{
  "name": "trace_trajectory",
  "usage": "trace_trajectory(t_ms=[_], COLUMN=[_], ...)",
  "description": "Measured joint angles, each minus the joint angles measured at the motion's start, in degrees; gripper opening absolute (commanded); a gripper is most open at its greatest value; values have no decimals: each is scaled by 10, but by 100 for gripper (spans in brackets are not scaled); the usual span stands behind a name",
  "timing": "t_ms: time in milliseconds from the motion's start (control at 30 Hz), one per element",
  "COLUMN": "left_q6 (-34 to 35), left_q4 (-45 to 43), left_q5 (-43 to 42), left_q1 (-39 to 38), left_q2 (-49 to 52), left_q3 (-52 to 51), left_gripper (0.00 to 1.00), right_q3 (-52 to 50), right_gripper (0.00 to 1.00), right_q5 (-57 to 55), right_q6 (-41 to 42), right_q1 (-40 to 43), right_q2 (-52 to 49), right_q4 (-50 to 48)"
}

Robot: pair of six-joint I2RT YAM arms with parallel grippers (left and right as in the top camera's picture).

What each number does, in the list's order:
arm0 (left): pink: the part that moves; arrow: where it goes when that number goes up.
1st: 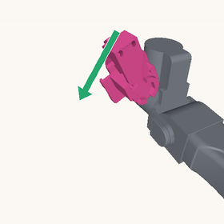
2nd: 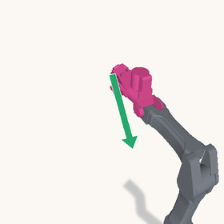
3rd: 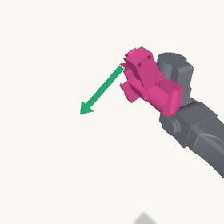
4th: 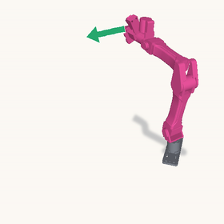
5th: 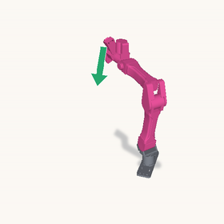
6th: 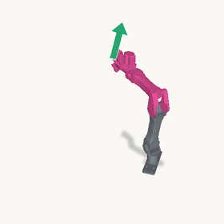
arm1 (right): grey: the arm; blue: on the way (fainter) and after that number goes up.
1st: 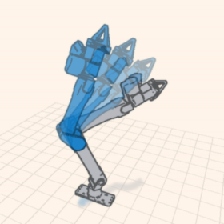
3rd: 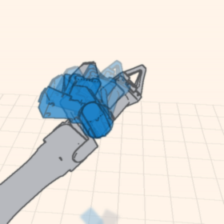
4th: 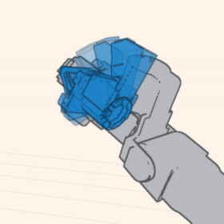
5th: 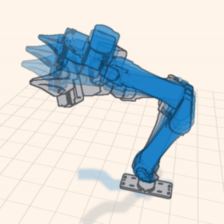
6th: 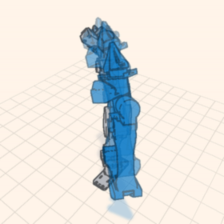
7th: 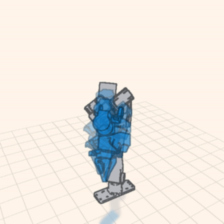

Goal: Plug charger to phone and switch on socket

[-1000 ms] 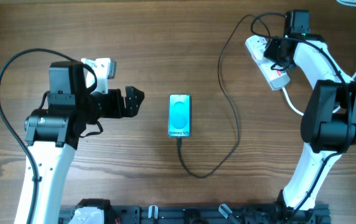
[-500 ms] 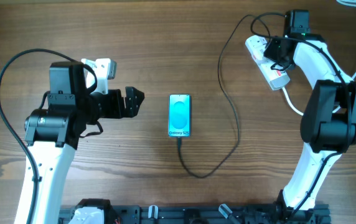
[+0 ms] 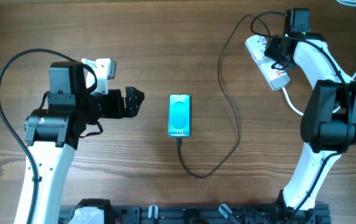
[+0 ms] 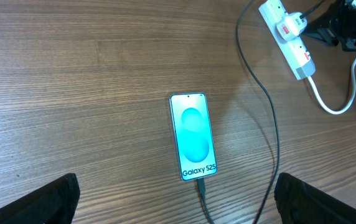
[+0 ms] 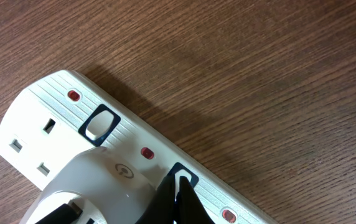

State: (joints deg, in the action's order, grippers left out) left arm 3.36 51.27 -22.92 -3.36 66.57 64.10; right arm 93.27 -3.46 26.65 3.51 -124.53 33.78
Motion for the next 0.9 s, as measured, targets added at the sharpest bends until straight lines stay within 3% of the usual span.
trace_trajectory(t_ms=[900], left_q6=[0], left_q4=[9], left_q5=[0], left_q1=[0], left_q2=[0], left_q3=[0], left_gripper=[100], right_q3=[0], right_gripper=[5], right_q5=[-14], right_q6=[-4], right_q1=[-7], right_q2=[-10], right_q4=[-2])
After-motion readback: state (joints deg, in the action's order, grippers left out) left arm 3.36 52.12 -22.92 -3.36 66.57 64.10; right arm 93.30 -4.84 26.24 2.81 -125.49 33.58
